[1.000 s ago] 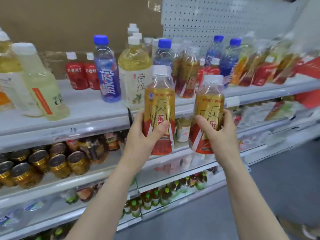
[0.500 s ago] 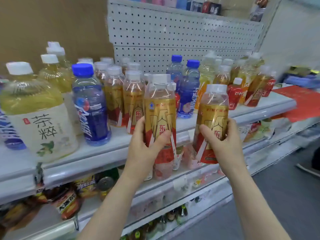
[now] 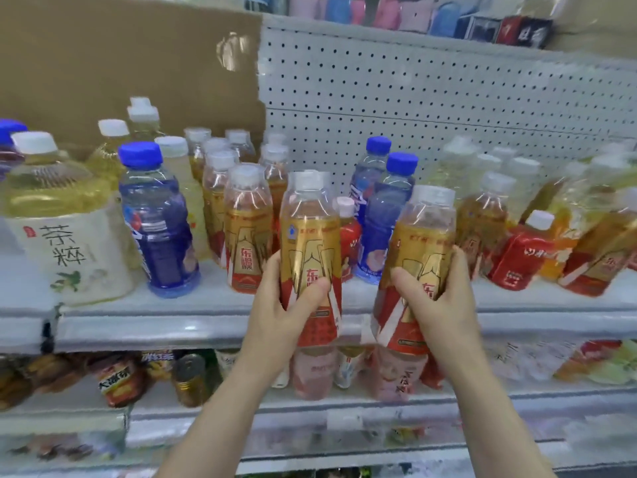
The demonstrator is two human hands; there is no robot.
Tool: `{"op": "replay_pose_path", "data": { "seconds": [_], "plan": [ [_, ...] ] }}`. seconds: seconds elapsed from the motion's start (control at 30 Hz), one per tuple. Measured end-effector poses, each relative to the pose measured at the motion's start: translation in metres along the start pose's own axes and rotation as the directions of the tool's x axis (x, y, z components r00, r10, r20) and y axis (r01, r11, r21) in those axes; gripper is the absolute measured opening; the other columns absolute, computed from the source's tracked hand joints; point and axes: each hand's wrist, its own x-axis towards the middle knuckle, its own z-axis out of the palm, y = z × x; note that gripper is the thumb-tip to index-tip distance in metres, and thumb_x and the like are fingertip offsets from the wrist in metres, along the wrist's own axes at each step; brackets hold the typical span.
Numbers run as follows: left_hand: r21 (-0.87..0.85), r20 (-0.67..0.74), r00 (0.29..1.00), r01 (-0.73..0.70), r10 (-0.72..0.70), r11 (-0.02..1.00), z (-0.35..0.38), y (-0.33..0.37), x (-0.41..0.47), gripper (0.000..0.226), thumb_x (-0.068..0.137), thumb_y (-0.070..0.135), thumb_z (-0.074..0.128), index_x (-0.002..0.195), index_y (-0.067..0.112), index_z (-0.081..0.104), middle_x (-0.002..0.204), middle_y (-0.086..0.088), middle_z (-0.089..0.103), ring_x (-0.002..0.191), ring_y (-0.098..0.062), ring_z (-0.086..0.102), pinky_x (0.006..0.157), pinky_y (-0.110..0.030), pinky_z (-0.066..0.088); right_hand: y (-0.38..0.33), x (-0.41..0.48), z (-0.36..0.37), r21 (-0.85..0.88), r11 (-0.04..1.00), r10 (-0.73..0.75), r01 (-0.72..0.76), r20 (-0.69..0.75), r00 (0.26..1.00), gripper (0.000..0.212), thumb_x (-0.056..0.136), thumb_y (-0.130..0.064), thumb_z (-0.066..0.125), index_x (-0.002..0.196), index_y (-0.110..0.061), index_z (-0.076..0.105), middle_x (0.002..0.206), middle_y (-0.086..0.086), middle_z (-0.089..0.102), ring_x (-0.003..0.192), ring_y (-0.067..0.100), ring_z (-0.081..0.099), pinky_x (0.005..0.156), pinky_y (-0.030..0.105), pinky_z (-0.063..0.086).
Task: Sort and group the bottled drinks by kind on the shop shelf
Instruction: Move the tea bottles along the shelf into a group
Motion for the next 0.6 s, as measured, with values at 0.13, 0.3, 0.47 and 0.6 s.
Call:
{"op": "replay_pose_path", "data": {
  "seconds": [0.13,0.3,0.47,0.6],
  "plan": [
    [-0.003,-0.08,0.996,-0.024,0.023,1.0,0.03,-0.005,-0.011,0.065,0.071,0.057,0.068,0.13,0.033,0.054,0.119,0.011,0.069,0.111,-0.008,0.065,0.098,-0.039,0.053,0.01,0.008,-0.021,0.103,0.995,-0.006,0.003,0.028,1.0,0.067,0.08,-0.063,0.074,0.132,-0.028,0.051,0.101,-0.023,0.07,0.094,0.001,0.068,0.085,0.031,0.054],
    [0.01,-0.114,0.992,-0.05,0.051,0.999,0.062,-0.004,-0.017,0.053,0.074,0.043,0.074,0.123,0.03,0.055,0.108,0.016,0.071,0.099,-0.003,0.068,0.079,-0.018,0.054,0.016,0.016,-0.06,0.099,0.995,-0.037,0.032,0.047,0.998,0.068,0.084,-0.064,0.068,0.137,-0.025,0.05,0.104,-0.024,0.068,0.097,-0.004,0.065,0.084,0.022,0.05],
    [0.042,-0.081,0.996,-0.027,0.03,0.999,0.077,-0.005,-0.01,0.059,0.068,0.045,0.079,0.12,0.037,0.053,0.11,0.018,0.07,0.102,-0.004,0.068,0.084,-0.03,0.057,0.014,0.026,-0.083,0.056,0.997,-0.051,0.049,0.033,0.998,0.048,0.089,-0.035,0.073,0.131,-0.028,0.05,0.102,-0.019,0.069,0.093,-0.003,0.066,0.08,0.022,0.051],
    [0.047,-0.062,0.997,-0.044,0.047,0.998,0.081,0.001,-0.01,0.051,0.079,0.039,0.078,0.123,0.036,0.052,0.111,0.021,0.07,0.103,-0.001,0.067,0.082,-0.026,0.056,0.011,0.029,-0.084,0.067,0.994,-0.094,0.091,0.054,0.994,0.061,0.086,-0.037,0.075,0.138,-0.031,0.045,0.115,-0.016,0.068,0.105,-0.002,0.065,0.093,0.032,0.054]
  ]
}}
